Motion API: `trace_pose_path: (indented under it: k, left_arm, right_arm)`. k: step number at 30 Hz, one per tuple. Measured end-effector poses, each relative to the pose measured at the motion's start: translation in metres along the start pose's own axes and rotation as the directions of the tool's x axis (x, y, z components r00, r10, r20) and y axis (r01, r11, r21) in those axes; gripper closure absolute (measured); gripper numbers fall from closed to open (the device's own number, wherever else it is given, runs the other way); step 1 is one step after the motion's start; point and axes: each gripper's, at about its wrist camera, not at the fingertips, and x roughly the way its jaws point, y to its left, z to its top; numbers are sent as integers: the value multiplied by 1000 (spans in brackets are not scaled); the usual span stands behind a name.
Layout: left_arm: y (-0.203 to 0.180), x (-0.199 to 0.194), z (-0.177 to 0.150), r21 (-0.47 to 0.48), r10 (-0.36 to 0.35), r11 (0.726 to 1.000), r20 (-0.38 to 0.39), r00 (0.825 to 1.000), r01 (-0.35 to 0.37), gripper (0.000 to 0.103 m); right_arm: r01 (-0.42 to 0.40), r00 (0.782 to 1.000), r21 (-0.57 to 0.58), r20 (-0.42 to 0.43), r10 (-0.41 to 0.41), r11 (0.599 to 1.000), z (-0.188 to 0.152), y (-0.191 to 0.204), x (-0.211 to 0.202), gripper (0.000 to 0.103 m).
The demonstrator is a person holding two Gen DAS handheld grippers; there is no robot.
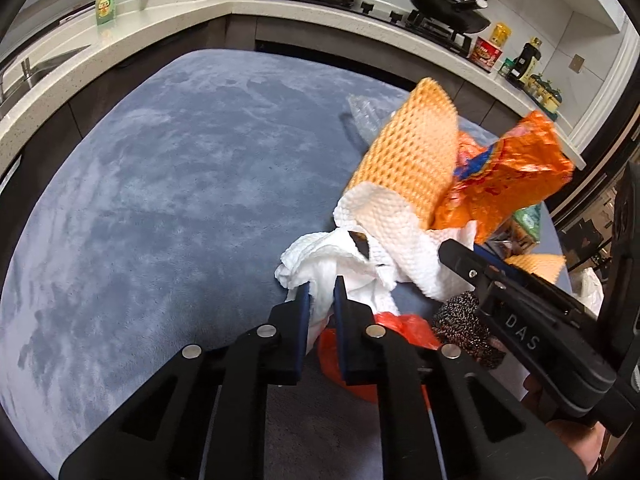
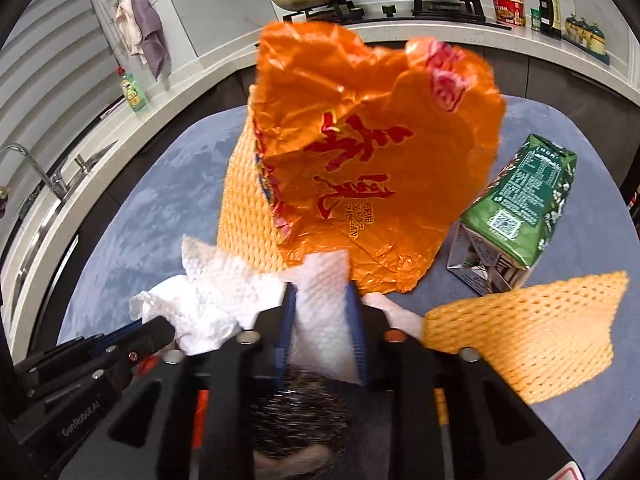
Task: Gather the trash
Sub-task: 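Grasp white tissue with the left gripper while the right grasps another tissue, then carry both tissues over the bin and open both grippers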
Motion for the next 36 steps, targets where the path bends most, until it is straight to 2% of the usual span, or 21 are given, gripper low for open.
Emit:
trace_pose_path:
  k: [3,11,17,21,27,29,31,36]
  left_arm:
    - [-6,-14,1,11,-13,1000,26,1000,13,93]
    - [-32,-66,8,50,-59,997,120,991,54,94]
    - [-64,-110,15,104,-106,991,205,973,85,94]
    - [-78,-132,15,121,-120,988,246,962,92,94]
    - [-72,-139,14,93,-90,993,262,961,68,94]
    - [-63,-132,14,72,-67,996,252,965,50,94]
    - [-55,-126,14,57,-52,998,237,970,39,94]
    - [-38,-107,16,36,-14,999,205,979,7,93]
  right_arm:
    - [-7,1000,0,13,7,1000,-1,-1,-12,96]
    - [-31,991,9,130,30,999,8,-6,-74,99]
    - [-36,966,13,255,31,999,20,-17,-138,100]
    - [-16,960,9,281,13,1000,21,-26,-161,100]
    - [-19,972,-9,232,21,1000,8,-28,-148,85]
    - [-20,979,-14,201,22,1000,3,-27,-132,65]
    - [-12,984,-17,176,15,1000,-2,-25,-116,62]
    - [-23,996,-16,88,24,1000,-7,-22,-68,62]
